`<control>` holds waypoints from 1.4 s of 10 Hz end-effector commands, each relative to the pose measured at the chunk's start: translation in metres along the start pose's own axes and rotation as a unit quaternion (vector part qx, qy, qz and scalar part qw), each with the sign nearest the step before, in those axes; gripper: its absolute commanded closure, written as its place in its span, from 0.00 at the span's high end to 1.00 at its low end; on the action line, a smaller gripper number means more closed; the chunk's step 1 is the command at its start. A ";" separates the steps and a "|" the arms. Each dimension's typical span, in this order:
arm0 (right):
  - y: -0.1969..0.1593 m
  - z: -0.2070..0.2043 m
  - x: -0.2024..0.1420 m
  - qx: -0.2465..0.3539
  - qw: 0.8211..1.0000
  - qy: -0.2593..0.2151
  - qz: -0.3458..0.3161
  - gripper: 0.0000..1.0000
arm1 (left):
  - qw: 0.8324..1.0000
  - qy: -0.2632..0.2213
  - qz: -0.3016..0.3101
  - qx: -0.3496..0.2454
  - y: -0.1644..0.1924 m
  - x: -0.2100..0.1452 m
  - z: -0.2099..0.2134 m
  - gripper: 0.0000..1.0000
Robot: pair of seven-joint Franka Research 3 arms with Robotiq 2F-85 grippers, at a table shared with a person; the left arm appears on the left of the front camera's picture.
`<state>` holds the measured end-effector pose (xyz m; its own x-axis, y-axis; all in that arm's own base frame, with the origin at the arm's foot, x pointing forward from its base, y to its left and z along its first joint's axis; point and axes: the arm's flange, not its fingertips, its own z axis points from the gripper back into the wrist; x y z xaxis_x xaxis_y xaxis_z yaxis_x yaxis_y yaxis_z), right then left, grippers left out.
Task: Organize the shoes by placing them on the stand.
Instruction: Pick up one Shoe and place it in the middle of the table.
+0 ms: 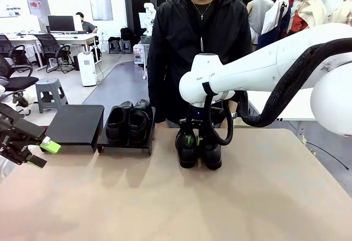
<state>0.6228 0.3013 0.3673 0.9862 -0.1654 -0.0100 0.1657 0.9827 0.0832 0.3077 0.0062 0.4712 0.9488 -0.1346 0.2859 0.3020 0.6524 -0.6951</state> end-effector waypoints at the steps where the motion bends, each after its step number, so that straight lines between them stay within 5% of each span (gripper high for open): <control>1: 0.004 -0.003 0.005 0.004 1.000 0.014 -0.006 0.00 | 1.000 -0.004 -0.008 -0.012 0.001 -0.001 0.001 1.00; 10: -0.004 0.013 -0.001 0.015 1.000 0.011 0.021 0.00 | 1.000 -0.004 -0.008 -0.012 0.001 -0.001 0.001 1.00; 11: -0.008 0.040 -0.017 0.017 0.999 -0.001 0.046 0.00 | 1.000 -0.004 -0.008 -0.012 0.001 -0.001 0.001 1.00; 14: -0.023 0.097 -0.142 0.020 0.990 0.047 0.130 0.00 | 1.000 -0.004 -0.008 -0.012 0.001 -0.001 0.001 1.00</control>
<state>0.5336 0.3087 0.4584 0.9990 0.0258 -0.0370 -0.0223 0.9956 0.0907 0.3078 0.0063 0.4712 0.9488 -0.1345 0.2858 0.3019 0.6524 -0.6952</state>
